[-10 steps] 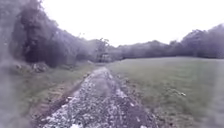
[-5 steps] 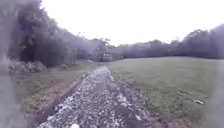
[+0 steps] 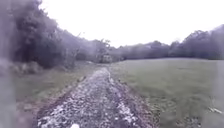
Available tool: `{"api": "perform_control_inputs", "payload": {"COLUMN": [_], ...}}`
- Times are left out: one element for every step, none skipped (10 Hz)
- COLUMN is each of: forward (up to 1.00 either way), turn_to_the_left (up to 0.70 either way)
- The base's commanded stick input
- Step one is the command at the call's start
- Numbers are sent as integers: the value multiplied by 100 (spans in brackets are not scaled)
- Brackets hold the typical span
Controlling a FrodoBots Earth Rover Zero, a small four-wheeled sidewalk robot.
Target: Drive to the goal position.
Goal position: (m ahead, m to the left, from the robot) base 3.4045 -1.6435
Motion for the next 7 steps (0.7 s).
{"api": "perform_control_inputs", "payload": {"forward": [70,70,70,70,70,70,70], "turn_to_the_left": [0,0,0,0,0,0,0]}}
